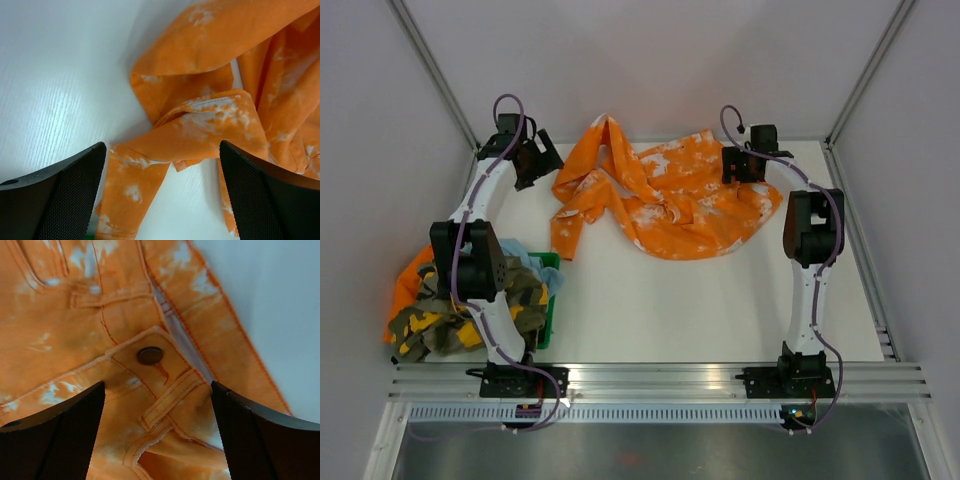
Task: Fold and stack the trousers
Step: Flatten the trousers out
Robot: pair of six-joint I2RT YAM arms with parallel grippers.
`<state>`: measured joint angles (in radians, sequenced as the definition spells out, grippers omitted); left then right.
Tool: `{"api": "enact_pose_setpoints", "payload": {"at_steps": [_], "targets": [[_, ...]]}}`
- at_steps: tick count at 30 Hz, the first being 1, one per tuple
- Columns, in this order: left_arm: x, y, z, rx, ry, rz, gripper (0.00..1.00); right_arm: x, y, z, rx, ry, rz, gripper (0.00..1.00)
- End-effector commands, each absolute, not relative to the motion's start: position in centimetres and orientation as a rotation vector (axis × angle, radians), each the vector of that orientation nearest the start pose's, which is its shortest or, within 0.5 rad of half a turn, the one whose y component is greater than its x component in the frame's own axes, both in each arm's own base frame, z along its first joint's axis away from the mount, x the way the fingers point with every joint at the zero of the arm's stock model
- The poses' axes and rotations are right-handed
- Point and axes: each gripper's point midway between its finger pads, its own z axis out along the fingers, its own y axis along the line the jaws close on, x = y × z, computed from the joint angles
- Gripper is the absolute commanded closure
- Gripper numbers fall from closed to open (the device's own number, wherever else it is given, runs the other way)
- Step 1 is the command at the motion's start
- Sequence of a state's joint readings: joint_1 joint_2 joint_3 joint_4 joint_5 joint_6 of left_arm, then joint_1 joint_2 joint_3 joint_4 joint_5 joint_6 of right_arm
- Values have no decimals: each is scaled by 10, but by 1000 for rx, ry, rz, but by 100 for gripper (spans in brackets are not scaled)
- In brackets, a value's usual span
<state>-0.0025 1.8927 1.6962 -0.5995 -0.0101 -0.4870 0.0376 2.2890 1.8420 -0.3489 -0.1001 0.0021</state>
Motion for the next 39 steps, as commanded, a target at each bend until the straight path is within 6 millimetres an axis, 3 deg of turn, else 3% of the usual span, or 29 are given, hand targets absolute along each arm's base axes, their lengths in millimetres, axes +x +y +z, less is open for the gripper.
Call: {"api": "enact_pose_setpoints", "payload": {"at_steps": [1, 2, 3, 5, 7, 8, 10, 11, 12, 13, 14, 15, 16, 17, 18, 20, 21, 23, 27, 29, 34, 35, 37, 39], "targets": [[501, -24, 163, -603, 2337, -257, 0, 572, 36, 19, -114, 2473, 51, 9], [503, -23, 157, -595, 2352, -245, 0, 567, 37, 11, -116, 2501, 46, 12], [501, -22, 151, -600, 2372, -234, 0, 559, 36, 3, -115, 2534, 39, 23], [504, -16, 136, -612, 2398, -181, 0, 544, 34, -11, -96, 2584, 14, 36], [506, -14, 127, -624, 2413, -160, 0, 535, 27, -12, -77, 2593, -30, 52], [509, -14, 118, -630, 2423, -158, 0, 523, 20, -21, -62, 2621, -71, 71], [518, -15, 114, -618, 2407, -169, 1, 512, 9, -13, -32, 2621, -146, 83], [521, -15, 111, -616, 2404, -171, 2, 496, -2, -21, 24, 2649, -220, 96], [523, -14, 102, -627, 2411, -161, 5, 491, -10, -6, 61, 2627, -258, 99], [528, -13, 103, -639, 2398, -160, 6, 482, -24, -4, 156, 2626, -292, 100], [531, -12, 100, -653, 2399, -151, 6, 461, -37, -10, 220, 2654, -340, 100], [533, -11, 91, -670, 2411, -142, 6, 456, -41, 7, 274, 2621, -314, 100], [535, -11, 91, -698, 2402, -150, 6, 444, -68, 9, 396, 2614, -302, 100], [538, -13, 90, -715, 2393, -164, 6, 423, -72, 1, 489, 2630, -266, 100], [539, 2, 86, -770, 2381, -170, 5, 416, -77, 17, 542, 2590, -222, 100], [545, 2, 86, -846, 2336, -211, 6, 387, -95, 18, 650, 2582, -282, 100], [547, 3, 86, -873, 2319, -234, 6, 383, -100, 33, 662, 2543, -312, 100], [555, -1, 86, -946, 2269, -303, 6, 369, -108, 41, 708, 2525, -393, 100], [566, -15, 88, -1105, 2179, -462, 6, 366, -119, 61, 770, 2452, -430, 100], [566, -22, 83, -1150, 2158, -515, 7, 375, -111, 66, 727, 2455, -349, 100], [574, -52, 73, -1231, 2145, -650, 8, 399, -80, 90, 621, 2412, -85, 65], [574, -53, 72, -1247, 2141, -658, 8, 401, -76, 95, 610, 2406, -55, 61], [572, -76, 66, -1264, 2151, -698, 8, 404, -75, 108, 595, 2383, -41, 50], [571, -86, 61, -1311, 2137, -743, 8, 406, -75, 119, 585, 2369, -38, 45]]}}
